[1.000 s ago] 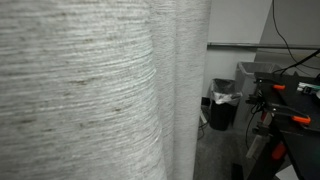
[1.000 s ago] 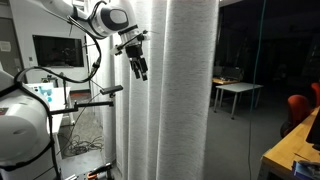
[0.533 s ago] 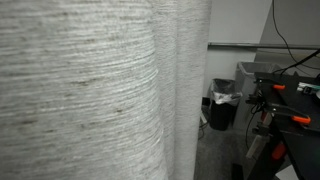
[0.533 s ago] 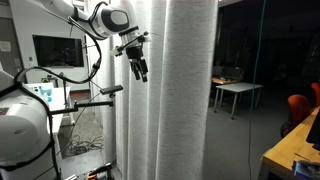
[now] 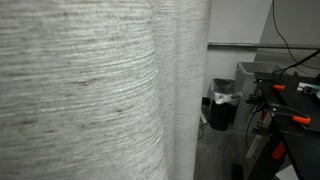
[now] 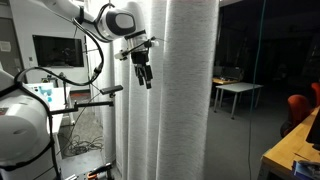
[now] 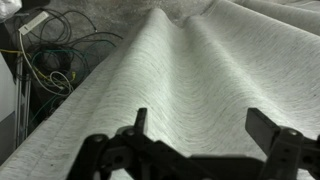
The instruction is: Slide the curtain to the right
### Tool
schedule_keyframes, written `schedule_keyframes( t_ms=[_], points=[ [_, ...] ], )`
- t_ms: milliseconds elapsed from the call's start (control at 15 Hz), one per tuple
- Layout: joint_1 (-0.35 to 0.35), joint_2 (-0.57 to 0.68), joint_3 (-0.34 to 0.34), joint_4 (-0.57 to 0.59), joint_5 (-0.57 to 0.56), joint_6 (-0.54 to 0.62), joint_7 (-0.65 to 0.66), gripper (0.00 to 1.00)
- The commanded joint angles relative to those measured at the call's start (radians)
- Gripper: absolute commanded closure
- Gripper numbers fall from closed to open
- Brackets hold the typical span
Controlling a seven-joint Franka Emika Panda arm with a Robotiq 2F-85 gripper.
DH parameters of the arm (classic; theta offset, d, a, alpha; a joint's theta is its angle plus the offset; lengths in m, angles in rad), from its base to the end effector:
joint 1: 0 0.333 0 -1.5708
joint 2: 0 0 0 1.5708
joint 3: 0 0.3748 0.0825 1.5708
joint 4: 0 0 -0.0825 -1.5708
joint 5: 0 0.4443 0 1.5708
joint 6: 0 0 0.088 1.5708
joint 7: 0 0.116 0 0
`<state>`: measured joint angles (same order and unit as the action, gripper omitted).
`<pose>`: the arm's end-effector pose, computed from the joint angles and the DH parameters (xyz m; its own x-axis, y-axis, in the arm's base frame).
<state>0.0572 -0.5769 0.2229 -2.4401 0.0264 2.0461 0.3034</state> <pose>0.4049 0.1287 0.5385 0.9801 -0.0531 0.1915 -0.0619 -0.9973 0.0401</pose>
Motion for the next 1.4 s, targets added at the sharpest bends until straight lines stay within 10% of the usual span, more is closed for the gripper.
schedule_keyframes(
  t_ms=[0, 1333],
  points=[
    [-0.021, 0.002, -0.041, -0.034, -0.043, 0.036, -0.034, 0.00],
    [-0.187, 0.136, -0.135, -0.140, -0.284, 0.582, -0.098, 0.00]
  ],
)
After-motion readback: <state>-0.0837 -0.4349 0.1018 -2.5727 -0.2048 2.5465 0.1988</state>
